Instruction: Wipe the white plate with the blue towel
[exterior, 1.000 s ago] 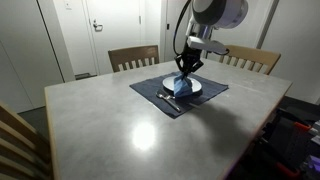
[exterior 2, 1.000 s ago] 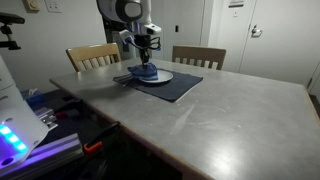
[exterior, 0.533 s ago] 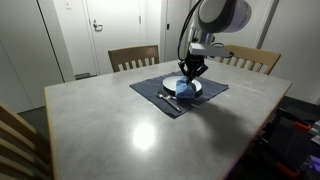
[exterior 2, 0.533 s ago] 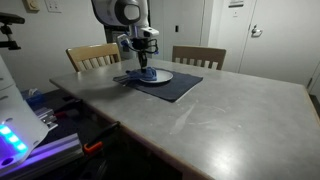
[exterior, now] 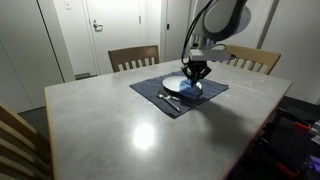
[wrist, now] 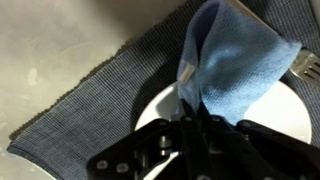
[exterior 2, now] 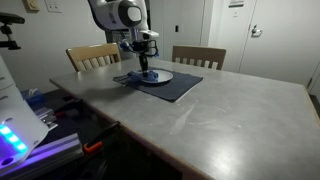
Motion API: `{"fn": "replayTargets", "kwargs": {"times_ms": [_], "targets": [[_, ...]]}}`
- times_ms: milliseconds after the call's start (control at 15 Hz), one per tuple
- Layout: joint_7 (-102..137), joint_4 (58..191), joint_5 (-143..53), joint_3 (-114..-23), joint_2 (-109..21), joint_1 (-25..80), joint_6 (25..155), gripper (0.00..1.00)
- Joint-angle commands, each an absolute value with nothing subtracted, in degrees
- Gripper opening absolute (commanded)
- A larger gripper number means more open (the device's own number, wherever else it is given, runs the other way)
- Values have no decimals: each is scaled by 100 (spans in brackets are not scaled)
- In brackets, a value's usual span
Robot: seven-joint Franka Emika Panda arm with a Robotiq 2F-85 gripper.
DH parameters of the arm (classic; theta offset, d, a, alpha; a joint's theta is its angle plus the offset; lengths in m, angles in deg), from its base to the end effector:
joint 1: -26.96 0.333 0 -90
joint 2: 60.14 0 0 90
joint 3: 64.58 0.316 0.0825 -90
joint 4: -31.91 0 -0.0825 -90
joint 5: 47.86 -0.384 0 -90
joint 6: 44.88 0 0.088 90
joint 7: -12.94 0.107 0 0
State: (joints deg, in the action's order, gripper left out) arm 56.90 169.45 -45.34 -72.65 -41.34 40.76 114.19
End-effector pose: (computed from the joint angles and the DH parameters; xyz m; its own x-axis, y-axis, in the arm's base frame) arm 0.5006 0.0492 0.1858 0.8128 -0.5772 0.0785 -0.5797 -0.8147 0.0117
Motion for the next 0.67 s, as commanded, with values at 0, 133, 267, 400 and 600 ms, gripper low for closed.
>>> {"fn": "replayTargets", "kwargs": {"times_ms": [0,133,267,400,600], "targets": [[6343,16844,-3935,-7658,-4022,4350,11122,2],[6662,16830,-3646,-7740,-4001,4365,11001,2],[6888,16828,-3449,-7756,-3981,4334,10955,2],[7109,16803,-3324,-7762,-3937,4312,10954,2],[7637,16704,-3233,-7801,-3794,4350,10980,2]]}}
